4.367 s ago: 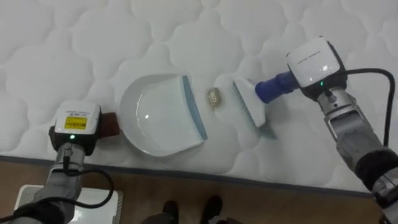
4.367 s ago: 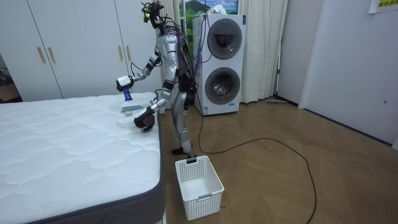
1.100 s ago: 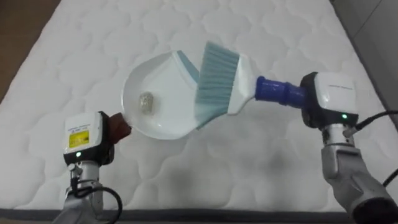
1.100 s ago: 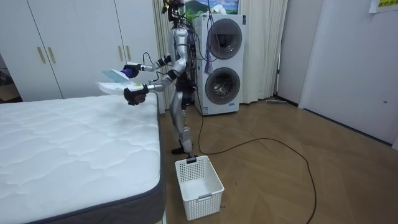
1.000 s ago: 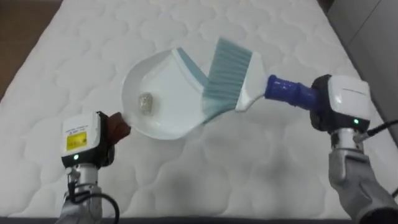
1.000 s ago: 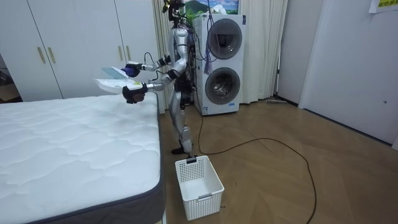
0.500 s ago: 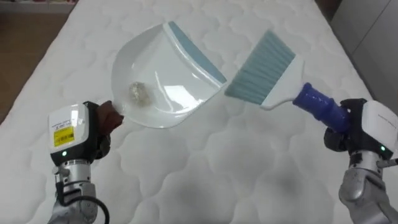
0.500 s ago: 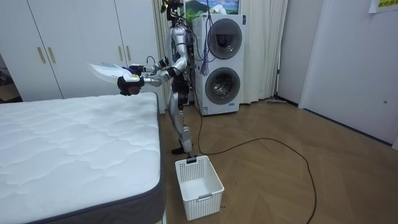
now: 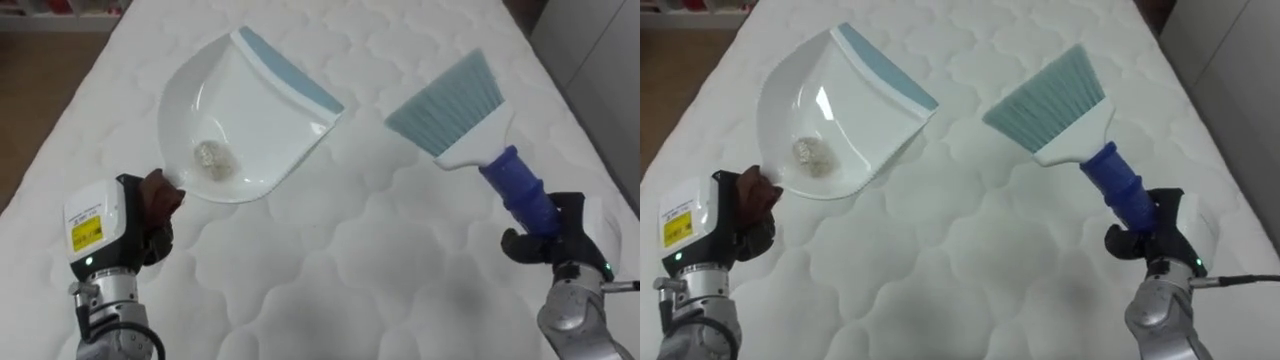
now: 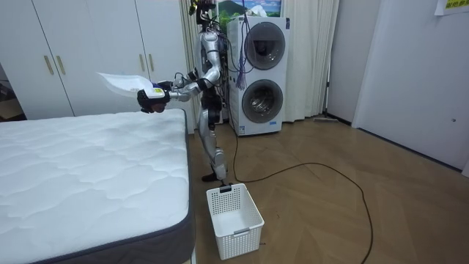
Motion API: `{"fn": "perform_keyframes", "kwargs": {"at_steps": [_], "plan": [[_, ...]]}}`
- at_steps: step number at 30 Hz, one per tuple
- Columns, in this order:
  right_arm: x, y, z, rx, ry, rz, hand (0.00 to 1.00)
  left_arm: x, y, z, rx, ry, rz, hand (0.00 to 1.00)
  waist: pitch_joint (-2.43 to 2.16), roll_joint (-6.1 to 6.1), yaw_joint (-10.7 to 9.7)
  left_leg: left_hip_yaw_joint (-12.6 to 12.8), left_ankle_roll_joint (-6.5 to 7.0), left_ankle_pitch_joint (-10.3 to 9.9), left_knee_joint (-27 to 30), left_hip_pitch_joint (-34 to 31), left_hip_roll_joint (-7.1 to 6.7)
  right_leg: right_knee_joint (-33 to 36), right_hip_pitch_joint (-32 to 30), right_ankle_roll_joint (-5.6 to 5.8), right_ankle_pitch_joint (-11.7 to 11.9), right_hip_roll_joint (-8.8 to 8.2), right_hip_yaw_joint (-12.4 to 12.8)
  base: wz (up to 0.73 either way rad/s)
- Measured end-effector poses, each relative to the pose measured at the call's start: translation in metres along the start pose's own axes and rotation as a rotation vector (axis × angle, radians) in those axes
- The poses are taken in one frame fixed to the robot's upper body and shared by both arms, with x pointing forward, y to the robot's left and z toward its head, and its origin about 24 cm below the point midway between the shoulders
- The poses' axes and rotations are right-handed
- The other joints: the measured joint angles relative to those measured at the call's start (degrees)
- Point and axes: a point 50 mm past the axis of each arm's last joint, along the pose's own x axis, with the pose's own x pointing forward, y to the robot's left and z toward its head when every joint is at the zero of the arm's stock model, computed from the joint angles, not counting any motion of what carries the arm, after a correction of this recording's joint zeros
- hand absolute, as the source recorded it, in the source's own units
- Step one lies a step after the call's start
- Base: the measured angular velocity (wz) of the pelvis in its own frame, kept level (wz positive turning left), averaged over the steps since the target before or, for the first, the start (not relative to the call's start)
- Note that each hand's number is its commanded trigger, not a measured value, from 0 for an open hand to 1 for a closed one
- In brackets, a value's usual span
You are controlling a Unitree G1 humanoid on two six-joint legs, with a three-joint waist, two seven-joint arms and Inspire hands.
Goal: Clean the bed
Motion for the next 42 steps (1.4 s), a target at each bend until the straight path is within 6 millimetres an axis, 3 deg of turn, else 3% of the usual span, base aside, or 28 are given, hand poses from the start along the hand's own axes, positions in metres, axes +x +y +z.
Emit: {"fn": "perform_keyframes", "kwargs": {"at_steps": [9,14,18,25,29,35,36,38,39,40,42], "plan": [[-0.001,0.005,-0.002,0.144,0.074,0.042,0.0,-0.001,0.0,0.002,-0.015,-0.025,-0.003,1.0,0.0,0.25,-0.14,0.23,-0.05,-0.05,0.09,-0.28,0.08,1.61,-1.03,-0.04,-0.1,-0.15,0.22,-0.01],[-0.001,0.005,-0.003,0.178,0.09,0.039,0.0,0.0,0.001,0.004,-0.036,-0.047,0.002,1.0,0.05,0.04,-0.51,-1.6,0.14,-0.17,0.29,-0.42,-0.26,2.04,-0.07,0.42,-0.55,-0.58,-0.27,0.2],[-0.003,0.008,-0.002,0.237,0.11,0.055,0.0,0.0,0.002,0.004,-0.021,-0.053,0.005,1.0,0.02,-1.23,-2.13,-5.72,0.16,-0.14,1.46,-1.28,-1.22,1.84,1.11,0.96,-1.78,-0.88,-0.06,0.48],[-0.001,0.004,0.019,0.351,0.053,0.048,0.0,-0.004,-0.002,0.004,-0.037,-0.039,-0.006,1.0,-0.13,-1.68,-1.21,-9.27,-0.06,-0.01,2.46,-2.73,-1.29,0.73,1.86,0.99,-1.81,-0.66,-0.19,0.29],[-0.002,0.005,0.022,0.36,0.04,0.05,0.0,-0.005,-0.002,0.003,-0.031,-0.035,-0.01,1.0,-0.2,-2.03,-0.22,-11.15,-0.37,0.2,2.47,-3.25,-1.36,-0.29,2.53,0.99,-1.81,-0.61,-0.62,0.29],[-0.007,0.007,0.012,0.352,0.066,0.06,0.0,-0.01,-0.005,0.0,-0.022,-0.018,-0.017,1.0,-0.29,-2.23,-0.27,-16.39,-0.62,0.34,4.07,-5.6,-2.28,-1.09,3.65,1.23,-2.22,-0.96,-5.08,0.56],[-0.008,0.006,0.01,0.355,0.074,0.051,0.0,-0.011,-0.005,0.002,-0.011,-0.029,-0.017,1.0,-0.31,-2.22,-1.06,-16.15,-0.62,0.34,5.08,-6.85,-2.41,-0.96,3.71,1.3,-2.3,-1.13,-6.69,1.07],[-0.009,0.006,0.008,0.362,0.086,0.034,0.0,-0.01,-0.006,0.004,-0.013,-0.035,-0.015,1.0,-0.29,-2.39,-3.11,-11.1,-0.55,0.36,6.56,-9.17,-1.79,-0.85,4.15,1.56,-2.54,-1.88,-9.68,1.28],[-0.01,0.005,0.005,0.364,0.098,0.023,0.0,-0.011,-0.007,0.006,-0.02,-0.036,-0.016,1.0,-0.35,-2.8,-3.84,-3.88,0.0,0.46,6.63,-9.56,-0.63,-0.79,4.7,1.75,-3.18,-2.11,-9.67,1.16],[-0.012,0.004,0.001,0.37,0.112,0.011,0.0,-0.011,-0.008,0.007,-0.025,-0.034,-0.017,1.0,-0.47,-3.3,-3.74,-1.0,0.26,0.36,7.28,-9.79,-0.21,-0.53,5.22,2.07,-3.92,-2.22,-9.32,0.98],[-0.011,0.003,0.002,0.382,0.108,0.0,0.0,-0.011,-0.008,0.007,-0.026,-0.033,-0.018,1.0,-0.44,-3.4,-2.83,-2.49,0.4,0.2,8.24,-10.38,-0.38,-0.04,5.42,2.1,-4.32,-2.01,-9.56,0.59]]}}
